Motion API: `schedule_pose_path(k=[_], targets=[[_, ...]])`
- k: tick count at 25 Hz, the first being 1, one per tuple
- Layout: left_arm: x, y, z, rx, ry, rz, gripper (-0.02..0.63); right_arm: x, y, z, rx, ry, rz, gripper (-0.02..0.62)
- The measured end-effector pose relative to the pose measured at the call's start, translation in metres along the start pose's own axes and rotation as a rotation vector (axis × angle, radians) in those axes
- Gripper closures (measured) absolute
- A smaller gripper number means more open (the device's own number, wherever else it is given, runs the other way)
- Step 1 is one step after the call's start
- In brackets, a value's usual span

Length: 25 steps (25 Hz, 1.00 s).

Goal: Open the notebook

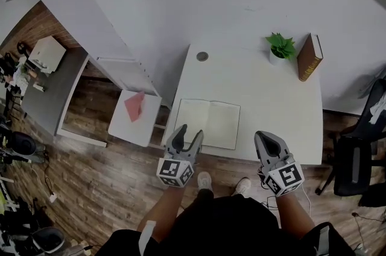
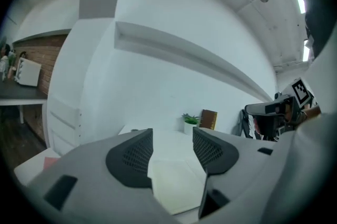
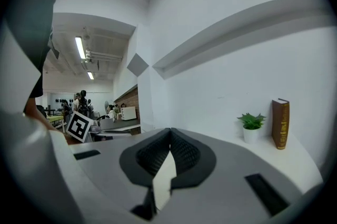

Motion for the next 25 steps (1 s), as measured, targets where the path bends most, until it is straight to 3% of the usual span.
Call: schedule_pose_path(k=[4,11,19,25], targets=[[-0.011,0.014,-0.024,-0.063,-0.050,-0.014,0.599,0.006,0.009,-0.010,0.013,-0.044,-0.028,0.594],[-0.023,0.020,-0.040,-0.101,-0.127,0.002,0.600,0.014,0.021,-0.022,0.102,-0.129,-0.055,0.594],[-0.024,0.023,-0.047,-0.181,-0.093,0.027,0.600,0.019,0.028,-0.023,0.134,-0.156,-0.095,0.594],[-0.024,0.023,-0.048,-0.187,-0.095,0.030,0.600,0.022,0.027,-0.023,0.128,-0.155,-0.102,0.594]])
Point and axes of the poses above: the fingertips, and each gripper's own axes: x backward along the fingers, z to its left, y out of its top, the point moved 9 cm from there along x, backward along the fingers, and after that the axes turned 12 degrees about -y, right-handed, at the moved point
